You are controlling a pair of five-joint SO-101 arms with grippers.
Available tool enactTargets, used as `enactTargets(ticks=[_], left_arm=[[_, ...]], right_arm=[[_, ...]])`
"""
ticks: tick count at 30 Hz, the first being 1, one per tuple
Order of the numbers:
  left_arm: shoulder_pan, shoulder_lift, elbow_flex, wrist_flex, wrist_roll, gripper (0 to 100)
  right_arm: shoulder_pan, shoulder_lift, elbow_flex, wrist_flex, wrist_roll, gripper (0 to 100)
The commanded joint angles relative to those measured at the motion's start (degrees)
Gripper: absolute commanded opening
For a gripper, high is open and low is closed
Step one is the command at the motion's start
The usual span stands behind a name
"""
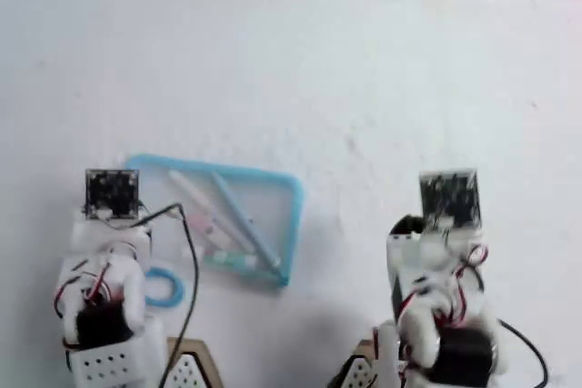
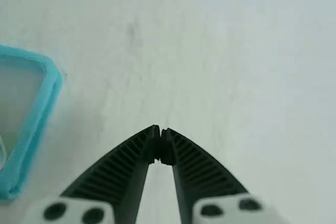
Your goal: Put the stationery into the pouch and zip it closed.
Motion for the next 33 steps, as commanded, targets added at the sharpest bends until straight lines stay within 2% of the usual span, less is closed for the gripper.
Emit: enactTargets(ticks=[1, 3, 7, 11, 15, 22, 33], left_arm=[[0.9, -1.2, 2.2, -1.2, -0.6, 3], [1.1, -1.1, 3.8, -1.2, -0.6, 3], [1.0, -1.0, 7.4, -0.8, -0.6, 3], [1.1, -0.9, 7.4, 3.2, -0.5, 3], [1.1, -0.9, 7.4, 9.3, -0.4, 3], [0.8, -1.0, 7.3, 19.6, -0.2, 3], [0.8, -1.1, 7.3, 19.6, -0.2, 3]], right_arm=[[-2.2, -9.0, 10.4, -3.6, 6.0, 1.9], [-2.6, -7.3, 13.4, -5.8, 8.6, 1.9], [-2.8, -5.8, 20.5, -11.2, 8.8, 1.9], [-2.8, -5.8, 29.3, -17.5, 8.6, 1.9], [-2.8, -5.8, 34.4, -18.2, 8.6, 1.9], [-2.8, -5.5, 34.5, -17.7, 8.6, 1.9], [-2.4, -5.3, 34.5, -17.7, 8.8, 1.9]])
